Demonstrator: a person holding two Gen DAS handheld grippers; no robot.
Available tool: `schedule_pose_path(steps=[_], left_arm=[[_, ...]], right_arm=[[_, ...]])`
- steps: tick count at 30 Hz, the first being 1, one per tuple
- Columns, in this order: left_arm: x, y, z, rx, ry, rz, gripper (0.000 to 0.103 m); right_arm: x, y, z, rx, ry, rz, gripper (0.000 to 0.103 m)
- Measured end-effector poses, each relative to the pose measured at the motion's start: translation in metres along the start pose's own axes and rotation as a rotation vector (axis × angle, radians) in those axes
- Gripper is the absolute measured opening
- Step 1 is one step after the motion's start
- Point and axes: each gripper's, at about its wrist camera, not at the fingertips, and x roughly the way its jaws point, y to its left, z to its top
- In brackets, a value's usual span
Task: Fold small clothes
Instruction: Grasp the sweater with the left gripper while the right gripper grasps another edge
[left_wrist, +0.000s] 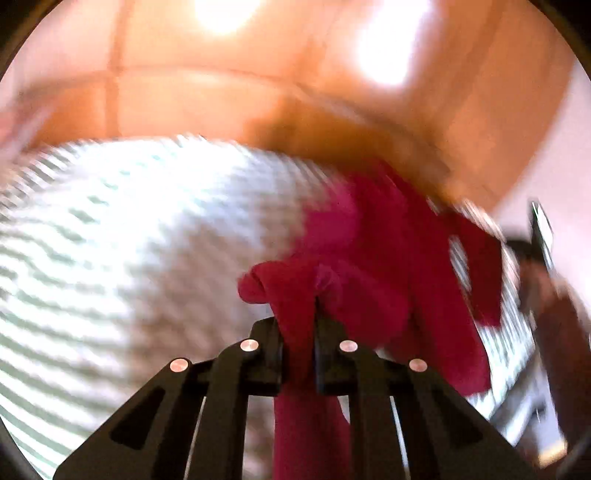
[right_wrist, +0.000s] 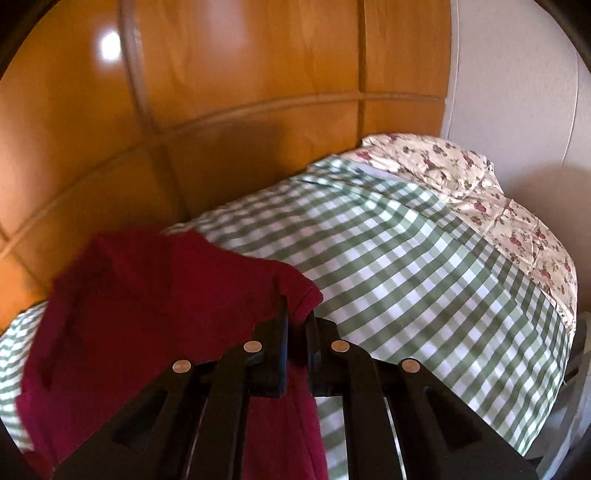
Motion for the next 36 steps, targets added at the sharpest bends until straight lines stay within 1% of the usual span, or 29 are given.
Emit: schedule_pose_path(steps=[2, 4, 5, 6, 7, 8, 9, 10, 11, 12, 13, 14, 15, 16, 17, 19, 20, 21, 22, 23, 25, 27, 29, 30, 31, 32, 33, 34, 36], left_arm=[[-0.005, 0.021, 0.038, -0.053, -0.068, 0.066, 0.01], [-0.004, 0.049, 0.086, -0.145, -0.132, 0.161, 0.011], [-0.005, 0.058, 0.099, -0.177, -0.15, 0.187, 0.017], [-0.003, 0.068, 0.117, -0.223, -0.174, 0.234, 0.022], [-0.002, 0.076, 0.128, -0.247, -0.204, 0.269, 0.032], [-0.004, 0.079, 0.136, -0.257, -0.238, 0.295, 0.057], [-0.005, 0.08, 0.144, -0.268, -0.266, 0.323, 0.07], [-0.01, 0.081, 0.143, -0.273, -0.281, 0.315, 0.083], [-0.01, 0.081, 0.142, -0.277, -0.293, 0.299, 0.083], [-0.009, 0.077, 0.137, -0.27, -0.283, 0.275, 0.083], [-0.006, 0.071, 0.129, -0.257, -0.26, 0.245, 0.08], [0.003, 0.064, 0.122, -0.239, -0.233, 0.206, 0.073], [0.009, 0.055, 0.106, -0.211, -0.193, 0.142, 0.07], [0.016, 0.048, 0.094, -0.196, -0.155, 0.093, 0.067], [0.027, 0.04, 0.078, -0.183, -0.099, 0.033, 0.058], [0.058, 0.02, 0.039, -0.175, 0.054, -0.114, 0.051], [0.071, 0.01, 0.021, -0.175, 0.114, -0.16, 0.048], [0.087, -0.005, -0.001, -0.167, 0.183, -0.215, 0.044], [0.095, -0.013, -0.011, -0.16, 0.217, -0.244, 0.043], [0.102, -0.026, -0.022, -0.159, 0.253, -0.278, 0.043], [0.115, -0.049, -0.039, -0.161, 0.315, -0.361, 0.043], [0.124, -0.064, -0.049, -0.161, 0.335, -0.383, 0.043], [0.127, -0.075, -0.054, -0.163, 0.338, -0.398, 0.041], [0.129, -0.079, -0.056, -0.158, 0.334, -0.395, 0.036], [0.132, -0.079, -0.055, -0.151, 0.338, -0.399, 0.015], [0.132, -0.081, -0.054, -0.149, 0.343, -0.403, 0.008], [0.127, -0.08, -0.05, -0.16, 0.328, -0.408, 0.007], [0.119, -0.082, -0.044, -0.163, 0.315, -0.417, 0.007], [0.097, -0.081, -0.034, -0.146, 0.268, -0.423, 0.006]], right_arm=[[0.014, -0.002, 0.003, -0.005, 0.009, -0.01, 0.006], [0.025, -0.005, 0.008, -0.004, 0.038, 0.009, 0.014], [0.028, -0.008, 0.009, -0.001, 0.043, 0.021, 0.019], [0.026, -0.008, 0.009, -0.006, 0.045, 0.034, 0.036], [0.023, -0.009, 0.008, -0.019, 0.034, 0.027, 0.076], [0.016, -0.011, 0.006, -0.024, 0.005, 0.014, 0.089], [0.007, -0.014, 0.004, -0.033, -0.041, 0.013, 0.092], [0.003, -0.016, 0.003, -0.047, -0.049, 0.012, 0.092], [-0.001, -0.02, 0.003, -0.056, -0.041, 0.009, 0.092], [-0.005, -0.026, 0.001, -0.045, -0.035, 0.004, 0.092], [-0.012, -0.033, -0.002, -0.029, -0.025, 0.018, 0.092], [-0.018, -0.037, -0.005, -0.024, -0.02, 0.048, 0.092], [-0.027, -0.04, -0.013, -0.035, -0.009, 0.093, 0.092], [-0.033, -0.041, -0.02, -0.051, 0.003, 0.119, 0.088], [-0.042, -0.041, -0.033, -0.069, 0.024, 0.163, 0.084], [-0.055, -0.035, -0.059, -0.088, 0.093, 0.26, 0.07], [-0.061, -0.03, -0.081, -0.099, 0.147, 0.319, 0.067], [-0.064, -0.027, -0.097, -0.099, 0.185, 0.359, 0.059], [-0.065, -0.024, -0.11, -0.096, 0.223, 0.39, 0.053], [-0.065, -0.02, -0.13, -0.089, 0.289, 0.427, 0.051], [-0.066, -0.015, -0.158, -0.073, 0.366, 0.471, 0.045], [-0.069, -0.012, -0.184, -0.047, 0.435, 0.525, 0.045], [-0.074, -0.01, -0.2, -0.019, 0.448, 0.572, 0.045], [-0.076, -0.007, -0.204, -0.014, 0.446, 0.594, 0.045], [-0.078, -0.003, -0.207, -0.013, 0.443, 0.61, 0.038], [-0.08, 0.001, -0.209, -0.02, 0.442, 0.618, 0.031], [-0.081, 0.005, -0.208, -0.034, 0.441, 0.62, 0.018], [-0.084, 0.012, -0.206, -0.064, 0.429, 0.611, 0.009], [-0.094, 0.02, -0.198, -0.112, 0.391, 0.604, 0.008]])
